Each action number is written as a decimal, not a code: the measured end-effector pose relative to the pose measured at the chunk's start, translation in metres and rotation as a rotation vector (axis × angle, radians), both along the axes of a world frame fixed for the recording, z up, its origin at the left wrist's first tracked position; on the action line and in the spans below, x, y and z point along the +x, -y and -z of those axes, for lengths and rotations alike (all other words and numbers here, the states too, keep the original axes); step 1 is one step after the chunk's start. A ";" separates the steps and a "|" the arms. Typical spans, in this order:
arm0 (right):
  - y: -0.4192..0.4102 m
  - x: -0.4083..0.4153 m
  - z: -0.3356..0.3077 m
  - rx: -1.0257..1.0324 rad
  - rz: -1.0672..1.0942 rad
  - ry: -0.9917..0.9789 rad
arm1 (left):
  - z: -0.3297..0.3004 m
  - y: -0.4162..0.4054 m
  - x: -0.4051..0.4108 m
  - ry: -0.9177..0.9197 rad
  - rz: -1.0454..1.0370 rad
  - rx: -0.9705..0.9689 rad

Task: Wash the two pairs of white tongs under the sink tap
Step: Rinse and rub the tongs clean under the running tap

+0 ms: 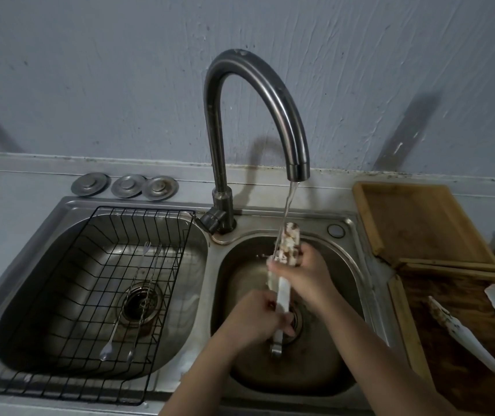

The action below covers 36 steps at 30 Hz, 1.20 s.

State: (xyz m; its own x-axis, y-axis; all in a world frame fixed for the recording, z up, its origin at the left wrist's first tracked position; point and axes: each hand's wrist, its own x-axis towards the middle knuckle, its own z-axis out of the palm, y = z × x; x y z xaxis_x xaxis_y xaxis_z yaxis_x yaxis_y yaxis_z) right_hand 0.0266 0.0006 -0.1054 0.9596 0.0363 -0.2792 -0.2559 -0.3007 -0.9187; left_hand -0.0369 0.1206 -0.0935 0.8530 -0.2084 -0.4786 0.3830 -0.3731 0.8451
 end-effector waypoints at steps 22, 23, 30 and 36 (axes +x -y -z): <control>0.012 -0.011 0.021 -0.930 -0.724 0.844 | 0.028 -0.047 -0.007 0.437 -0.328 0.220; 0.017 -0.001 0.017 -0.946 -0.660 0.810 | 0.029 -0.049 -0.007 0.443 -0.328 0.207; 0.009 -0.012 0.024 -0.817 -0.542 0.657 | 0.038 -0.057 -0.004 0.491 -0.311 0.210; 0.026 -0.002 0.019 -0.910 -0.715 0.667 | 0.039 -0.062 -0.006 0.467 -0.266 0.252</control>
